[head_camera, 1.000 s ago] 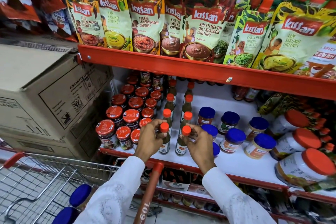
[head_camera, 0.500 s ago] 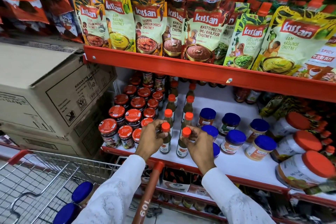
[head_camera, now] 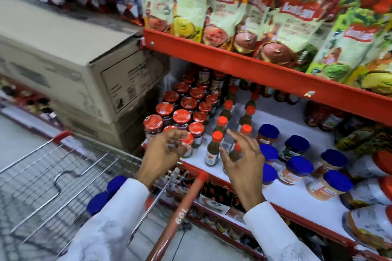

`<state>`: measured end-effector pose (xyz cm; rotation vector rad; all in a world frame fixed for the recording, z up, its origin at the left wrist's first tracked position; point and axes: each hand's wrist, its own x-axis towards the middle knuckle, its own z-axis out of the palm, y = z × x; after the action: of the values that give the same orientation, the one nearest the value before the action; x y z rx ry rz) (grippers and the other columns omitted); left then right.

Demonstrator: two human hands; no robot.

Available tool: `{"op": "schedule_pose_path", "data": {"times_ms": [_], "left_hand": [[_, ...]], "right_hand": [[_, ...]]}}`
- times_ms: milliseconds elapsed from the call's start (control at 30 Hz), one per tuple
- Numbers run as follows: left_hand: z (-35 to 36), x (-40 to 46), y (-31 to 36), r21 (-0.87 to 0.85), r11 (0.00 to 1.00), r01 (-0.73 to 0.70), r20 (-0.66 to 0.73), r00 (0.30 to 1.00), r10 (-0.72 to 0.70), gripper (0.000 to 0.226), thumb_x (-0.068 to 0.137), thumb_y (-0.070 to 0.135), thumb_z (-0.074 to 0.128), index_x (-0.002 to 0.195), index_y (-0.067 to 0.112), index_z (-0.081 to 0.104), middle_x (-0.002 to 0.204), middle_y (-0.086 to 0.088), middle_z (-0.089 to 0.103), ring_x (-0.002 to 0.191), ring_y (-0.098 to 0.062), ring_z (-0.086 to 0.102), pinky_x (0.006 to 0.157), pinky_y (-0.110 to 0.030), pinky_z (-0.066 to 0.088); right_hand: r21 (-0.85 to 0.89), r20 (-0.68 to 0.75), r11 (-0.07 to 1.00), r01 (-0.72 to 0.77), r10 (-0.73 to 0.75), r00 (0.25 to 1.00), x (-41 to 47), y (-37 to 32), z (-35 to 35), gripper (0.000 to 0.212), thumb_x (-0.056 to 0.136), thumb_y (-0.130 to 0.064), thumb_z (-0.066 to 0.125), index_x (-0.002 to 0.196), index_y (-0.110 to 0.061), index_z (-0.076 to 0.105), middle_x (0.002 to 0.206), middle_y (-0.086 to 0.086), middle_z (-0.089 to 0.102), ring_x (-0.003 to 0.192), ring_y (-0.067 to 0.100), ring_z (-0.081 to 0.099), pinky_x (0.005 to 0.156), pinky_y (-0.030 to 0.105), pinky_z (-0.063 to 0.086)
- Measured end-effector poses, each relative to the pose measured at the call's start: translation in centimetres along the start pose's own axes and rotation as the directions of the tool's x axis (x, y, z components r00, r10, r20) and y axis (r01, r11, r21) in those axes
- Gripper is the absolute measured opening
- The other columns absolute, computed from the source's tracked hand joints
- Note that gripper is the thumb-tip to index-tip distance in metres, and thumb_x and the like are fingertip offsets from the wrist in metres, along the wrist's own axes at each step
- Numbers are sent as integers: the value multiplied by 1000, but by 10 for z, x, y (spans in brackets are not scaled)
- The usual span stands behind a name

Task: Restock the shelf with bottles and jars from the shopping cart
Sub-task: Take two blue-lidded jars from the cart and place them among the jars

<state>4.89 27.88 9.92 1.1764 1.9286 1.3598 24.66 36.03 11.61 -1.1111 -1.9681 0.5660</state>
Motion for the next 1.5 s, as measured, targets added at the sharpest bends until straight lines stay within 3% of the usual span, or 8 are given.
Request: {"op": "schedule_pose_path", "data": {"times_ms": [133, 267, 400, 633, 867, 1100, 1300, 1500], "left_hand": [[-73, -54, -32, -16, 995, 98, -277, 956, -99, 24, 78, 4, 77, 88, 26, 73, 74, 12, 76, 69, 0, 68, 68, -14, 55], [-126, -111, -91, 40, 937, 346, -468, 835, -288, 22, 78, 5, 77, 80, 26, 71, 72, 12, 75, 60, 6, 63, 63, -16, 52], [-137, -153, -145, 17, 843, 537, -502, 734, -457, 23, 76, 8, 79, 91, 23, 68, 91, -5, 76, 77, -18, 71, 74, -34, 57], [-104, -149, -192, -20, 752, 659, -485, 651, -584, 59, 69, 22, 84, 120, 6, 60, 112, -12, 71, 98, -26, 67, 79, -26, 46], [-76, -133, -200, -89, 760, 644, -590, 581, -561, 53, 61, 43, 84, 103, 19, 61, 96, -7, 63, 80, -22, 59, 68, -24, 42], [-80, -131, -188, -93, 774, 626, -564, 608, -560, 44, 56, 15, 89, 94, 12, 68, 79, -4, 71, 75, -21, 67, 65, -28, 52], [-88, -125, -110, -156, 874, 460, -595, 662, -455, 43, 57, 3, 91, 93, 12, 69, 75, 7, 68, 62, 7, 62, 56, 1, 41], [-67, -122, -25, -225, 936, 271, -510, 786, -350, 57, 41, 21, 97, 92, 12, 74, 83, -2, 80, 81, -19, 76, 76, -32, 60]], "right_hand": [[131, 234, 980, 149, -177, 956, -18, -32, 48, 39, 78, -10, 75, 114, -22, 68, 115, -6, 68, 108, 8, 58, 100, 21, 43], [164, 581, 971, 175, -238, 778, -37, -51, 120, 41, 73, -11, 75, 113, -22, 69, 115, -2, 71, 106, 12, 64, 98, 24, 48], [134, 802, 983, 124, -182, 569, -55, -64, 197, 49, 70, -11, 77, 116, -18, 66, 110, 6, 73, 101, 19, 69, 91, 32, 54], [-30, 918, 990, 134, -26, 396, -68, -73, 291, 51, 67, -28, 84, 110, -8, 64, 109, 18, 72, 103, 33, 67, 84, 37, 52], [-53, 857, 998, 31, 30, 514, -80, -59, 311, 60, 54, -23, 92, 108, -10, 68, 106, 17, 74, 98, 33, 68, 89, 40, 53], [-54, 827, 998, 33, 26, 562, -67, -53, 289, 65, 42, -26, 92, 102, -25, 69, 102, 7, 72, 94, 27, 67, 85, 33, 55], [108, 692, 993, -39, -47, 720, -32, -65, 189, 70, 36, -52, 83, 101, -29, 68, 91, -7, 72, 84, 12, 68, 74, 27, 56], [304, 509, 942, -140, -37, 860, -12, -48, 52, 56, 45, -30, 88, 98, -31, 71, 90, -12, 77, 81, 2, 71, 74, 31, 60]]}}
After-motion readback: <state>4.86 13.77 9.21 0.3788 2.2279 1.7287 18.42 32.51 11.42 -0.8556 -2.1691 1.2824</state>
